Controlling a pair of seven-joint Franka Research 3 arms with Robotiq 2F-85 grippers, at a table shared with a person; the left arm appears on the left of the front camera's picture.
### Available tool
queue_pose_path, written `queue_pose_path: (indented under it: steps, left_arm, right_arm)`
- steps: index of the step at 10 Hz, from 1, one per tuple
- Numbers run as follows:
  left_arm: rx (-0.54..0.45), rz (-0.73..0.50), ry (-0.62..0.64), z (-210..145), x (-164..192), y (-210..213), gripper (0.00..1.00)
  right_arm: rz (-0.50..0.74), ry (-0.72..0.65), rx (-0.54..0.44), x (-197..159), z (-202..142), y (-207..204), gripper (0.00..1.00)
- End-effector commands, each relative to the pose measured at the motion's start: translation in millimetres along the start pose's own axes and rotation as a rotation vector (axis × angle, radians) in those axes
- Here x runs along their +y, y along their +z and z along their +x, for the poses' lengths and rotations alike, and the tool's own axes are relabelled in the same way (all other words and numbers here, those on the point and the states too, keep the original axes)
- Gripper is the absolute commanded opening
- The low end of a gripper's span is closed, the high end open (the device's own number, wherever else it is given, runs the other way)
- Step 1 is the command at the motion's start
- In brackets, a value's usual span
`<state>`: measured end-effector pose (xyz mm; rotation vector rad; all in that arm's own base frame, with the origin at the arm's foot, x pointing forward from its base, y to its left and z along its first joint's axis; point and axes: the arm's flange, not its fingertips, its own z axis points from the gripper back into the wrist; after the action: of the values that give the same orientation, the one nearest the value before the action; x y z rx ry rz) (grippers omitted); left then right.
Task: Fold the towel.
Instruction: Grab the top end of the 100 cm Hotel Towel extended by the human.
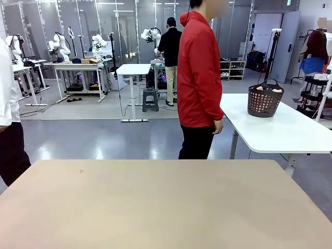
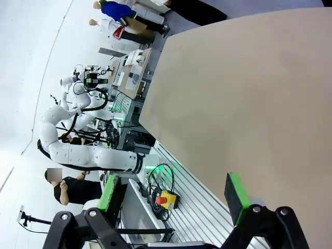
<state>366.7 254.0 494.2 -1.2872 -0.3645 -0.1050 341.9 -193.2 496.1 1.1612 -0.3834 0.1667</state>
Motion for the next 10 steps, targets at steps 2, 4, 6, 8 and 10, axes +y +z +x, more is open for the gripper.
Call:
queue_pose_path:
  steps: [2, 4, 6, 8, 10]
  left_arm:
    - [0.008, -0.007, -0.007, -3.7, -1.3, -0.4, 1.00]
    - [0.008, -0.007, -0.007, -3.7, -1.3, -0.4, 1.00]
    - [0.008, -0.007, -0.007, -3.7, -1.3, -0.4, 1.00]
    - [0.008, -0.007, -0.007, -3.7, -1.3, -0.4, 1.00]
    - [0.008, -0.007, -0.007, -3.7, -1.3, -0.4, 1.00]
  right_arm:
    - [0.010, 0.023, 0.001, 2.1, -1.4, 1.7, 1.00]
    - [0.010, 0.023, 0.001, 2.1, -1.4, 1.7, 1.00]
    - [0.010, 0.023, 0.001, 2.1, -1.4, 1.7, 1.00]
    - [0.010, 0.023, 0.001, 2.1, -1.4, 1.7, 1.00]
    - [0.010, 0.023, 0.001, 2.1, -1.4, 1.7, 1.00]
